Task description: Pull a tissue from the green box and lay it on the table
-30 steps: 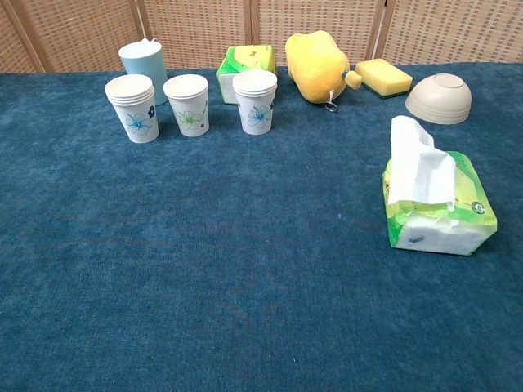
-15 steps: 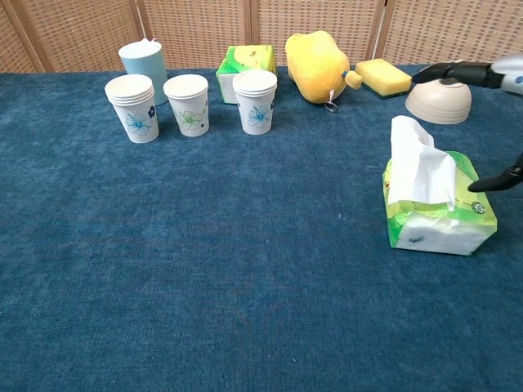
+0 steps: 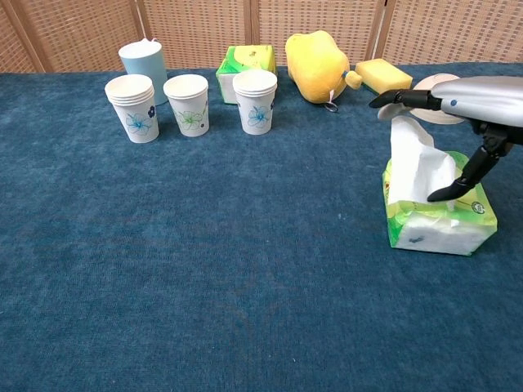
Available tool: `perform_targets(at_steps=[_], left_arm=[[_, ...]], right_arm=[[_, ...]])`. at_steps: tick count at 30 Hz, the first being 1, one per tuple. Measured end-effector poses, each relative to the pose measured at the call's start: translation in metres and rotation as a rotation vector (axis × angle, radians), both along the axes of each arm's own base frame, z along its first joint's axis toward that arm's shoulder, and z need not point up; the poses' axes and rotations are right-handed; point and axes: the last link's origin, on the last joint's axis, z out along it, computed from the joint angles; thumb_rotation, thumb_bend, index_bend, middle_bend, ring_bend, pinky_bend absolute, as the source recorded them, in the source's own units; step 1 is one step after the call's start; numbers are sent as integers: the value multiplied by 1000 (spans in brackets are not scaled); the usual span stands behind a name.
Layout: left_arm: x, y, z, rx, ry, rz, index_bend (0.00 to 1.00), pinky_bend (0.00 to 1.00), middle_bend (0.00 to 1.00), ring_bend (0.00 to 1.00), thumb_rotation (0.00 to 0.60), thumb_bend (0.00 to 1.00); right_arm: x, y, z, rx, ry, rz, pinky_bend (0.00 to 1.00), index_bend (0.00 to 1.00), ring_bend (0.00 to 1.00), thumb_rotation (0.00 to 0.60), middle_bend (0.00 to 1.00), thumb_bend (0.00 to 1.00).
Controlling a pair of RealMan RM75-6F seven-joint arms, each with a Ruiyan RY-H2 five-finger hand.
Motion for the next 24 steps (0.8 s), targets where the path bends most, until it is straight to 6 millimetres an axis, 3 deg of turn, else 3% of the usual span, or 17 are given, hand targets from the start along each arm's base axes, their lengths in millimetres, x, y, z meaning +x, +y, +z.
perform_targets(at_steps=[4,7,11,18,24], left_arm=[[0,1,0,-3,-3,1,0,0,0,0,600,0],[0,1,0,-5,-5,-1,0,0,0,0,600,0],[1,0,0,-7,-8,-3,0,0,0,0,600,0],[3,-2,1,-6,-18,-10,0,0,0,0,600,0],[4,-2,2,-6,-27,-13,0,0,0,0,600,0]], right_arm=[[-2,0,-2,-29,-3,14,288,431,489,600,522,135],[0,2,-2,-55,-18,31,444,579,595,600,641,223],[4,4,1,-108,-53,66,531,749,703,600,765,284],[10,4,9,-197,-119,113,579,807,734,600,809,331],[31,-4,49,-298,-231,170,592,827,741,600,827,370]])
